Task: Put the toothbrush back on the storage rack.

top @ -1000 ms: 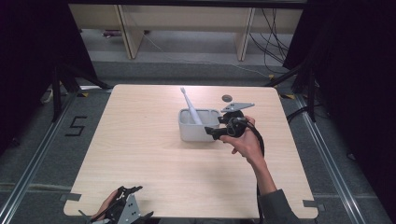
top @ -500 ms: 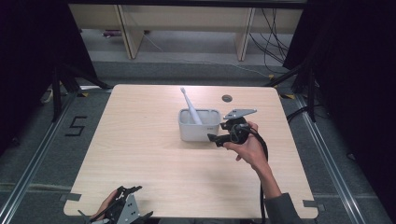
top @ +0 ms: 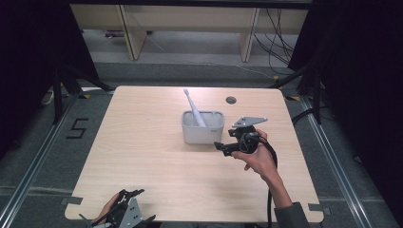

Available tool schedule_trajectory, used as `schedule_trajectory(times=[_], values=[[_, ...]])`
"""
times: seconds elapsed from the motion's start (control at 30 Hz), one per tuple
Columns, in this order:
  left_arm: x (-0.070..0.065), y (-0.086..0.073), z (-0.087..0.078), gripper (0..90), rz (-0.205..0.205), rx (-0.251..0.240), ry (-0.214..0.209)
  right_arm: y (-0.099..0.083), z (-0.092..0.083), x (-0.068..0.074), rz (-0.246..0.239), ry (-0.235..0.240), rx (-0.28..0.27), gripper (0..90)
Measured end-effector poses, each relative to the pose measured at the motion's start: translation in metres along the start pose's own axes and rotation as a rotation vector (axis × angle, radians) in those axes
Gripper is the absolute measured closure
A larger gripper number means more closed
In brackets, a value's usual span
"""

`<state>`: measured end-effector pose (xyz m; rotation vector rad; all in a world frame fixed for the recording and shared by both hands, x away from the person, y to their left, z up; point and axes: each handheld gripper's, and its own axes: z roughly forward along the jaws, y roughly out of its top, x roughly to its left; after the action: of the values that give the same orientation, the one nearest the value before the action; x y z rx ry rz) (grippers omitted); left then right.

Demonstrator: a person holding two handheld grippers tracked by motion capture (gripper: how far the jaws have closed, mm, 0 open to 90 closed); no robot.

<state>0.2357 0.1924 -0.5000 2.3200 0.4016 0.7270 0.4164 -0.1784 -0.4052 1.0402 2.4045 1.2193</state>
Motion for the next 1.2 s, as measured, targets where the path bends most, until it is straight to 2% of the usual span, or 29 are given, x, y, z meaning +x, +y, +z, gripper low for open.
schedule_trajectory(times=[0.07, 0.1, 0.13, 0.17, 0.2, 0.3, 0.33, 0.37, 0.4, 0.43, 0.47, 0.5, 0.53, 0.57, 0.6, 0.63, 0.7, 0.73, 0.8, 0.87, 0.9, 0.93, 0.97, 1.0, 1.03, 1.07, 1.1, 1.13, 1.2], values=[[0.0, 0.0, 0.0, 15.0, -0.012, -0.008, 0.0, -0.003, -0.002, 0.0, 0.003, 0.008, -0.01, 23.0], [0.0, 0.0, 0.0, 15.1, -0.003, -0.002, 0.0, -0.004, -0.002, 0.0, 0.004, 0.015, -0.01, 22.8], [0.0, 0.0, 0.0, 15.0, -0.007, -0.005, -0.002, -0.005, -0.004, 0.001, 0.019, 0.014, -0.004, 22.3], [0.002, 0.0, -0.002, 15.0, 0.01, 0.021, -0.01, -0.007, -0.005, 0.003, 0.039, 0.016, 0.004, 22.0], [0.001, 0.0, -0.001, 15.0, 0.001, 0.001, -0.004, -0.008, -0.005, 0.003, 0.028, 0.014, -0.008, 21.7], [0.001, 0.0, -0.001, 15.0, 0.002, 0.002, -0.003, -0.012, -0.007, 0.005, 0.04, 0.033, -0.007, 20.7], [0.002, 0.0, -0.002, 15.0, 0.006, 0.01, -0.006, -0.013, -0.008, 0.004, 0.011, 0.029, -0.02, 20.4], [0.001, 0.001, -0.001, 15.0, 0.0, 0.005, -0.004, -0.014, -0.008, 0.007, 0.049, 0.043, -0.012, 20.0], [0.001, 0.0, -0.001, 15.0, -0.003, -0.006, -0.003, -0.015, -0.008, 0.006, 0.012, 0.037, -0.02, 19.7], [0.001, 0.0, -0.001, 15.0, -0.003, -0.006, -0.002, -0.016, -0.009, 0.009, 0.037, 0.032, -0.016, 19.7], [0.001, 0.0, -0.001, 15.1, -0.004, -0.006, -0.002, -0.017, -0.009, 0.007, 0.005, 0.024, -0.015, 19.7], [0.001, 0.0, -0.001, 15.0, -0.004, -0.002, -0.002, -0.018, -0.011, 0.01, 0.046, 0.037, 0.0, 19.6], [0.001, 0.0, -0.002, 15.1, -0.001, -0.001, -0.002, -0.019, -0.01, 0.009, 0.02, 0.038, -0.016, 19.6], [0.001, 0.0, -0.002, 15.0, -0.003, -0.002, -0.002, -0.019, -0.011, 0.01, 0.038, 0.041, -0.007, 19.6], [0.001, 0.0, -0.001, 15.0, -0.008, -0.008, 0.005, -0.02, -0.011, 0.01, 0.029, 0.035, -0.012, 19.6], [0.002, 0.0, -0.001, 15.0, -0.007, -0.005, 0.007, -0.021, -0.011, 0.009, 0.0, 0.033, -0.021, 19.6], [0.002, 0.0, -0.001, 15.0, -0.008, -0.005, 0.006, -0.023, -0.014, 0.011, 0.04, 0.032, -0.01, 19.6], [0.002, 0.0, -0.001, 15.0, -0.009, -0.005, 0.005, -0.024, -0.013, 0.01, 0.021, 0.028, -0.017, 19.6], [0.001, 0.0, -0.001, 15.1, -0.011, -0.009, 0.004, -0.027, -0.014, 0.011, 0.026, 0.02, -0.016, 19.6], [0.001, 0.0, -0.001, 15.1, -0.014, -0.01, 0.003, -0.03, -0.014, 0.012, 0.053, 0.03, -0.002, 19.5], [0.001, 0.0, -0.001, 15.0, -0.011, -0.007, -0.002, -0.032, -0.012, 0.01, 0.018, 0.031, -0.021, 19.5], [0.001, 0.0, -0.001, 15.0, -0.004, -0.002, -0.003, -0.034, -0.012, 0.013, 0.066, 0.042, -0.007, 19.4], [0.0, 0.0, -0.001, 15.1, -0.011, -0.012, 0.01, -0.036, -0.011, 0.01, 0.028, 0.027, -0.02, 19.0], [0.001, 0.0, -0.001, 15.0, -0.007, -0.008, 0.011, -0.038, -0.012, 0.01, 0.025, 0.019, -0.012, 18.0], [0.001, 0.0, -0.002, 15.0, -0.007, 0.002, -0.002, -0.039, -0.012, 0.011, 0.052, 0.037, -0.013, 17.4], [0.001, 0.0, -0.002, 15.0, -0.006, 0.004, -0.002, -0.041, -0.011, 0.012, 0.065, 0.035, -0.01, 16.9], [0.0, 0.0, -0.001, 15.0, -0.016, -0.015, -0.002, -0.043, -0.011, 0.013, 0.072, 0.025, -0.009, 16.9], [0.001, 0.0, -0.002, 15.0, -0.003, 0.002, -0.005, -0.045, -0.01, 0.011, 0.052, 0.043, -0.013, 16.9], [0.0, 0.0, -0.001, 15.0, -0.013, -0.012, -0.006, -0.049, -0.01, 0.013, 0.068, 0.026, -0.011, 16.9]])
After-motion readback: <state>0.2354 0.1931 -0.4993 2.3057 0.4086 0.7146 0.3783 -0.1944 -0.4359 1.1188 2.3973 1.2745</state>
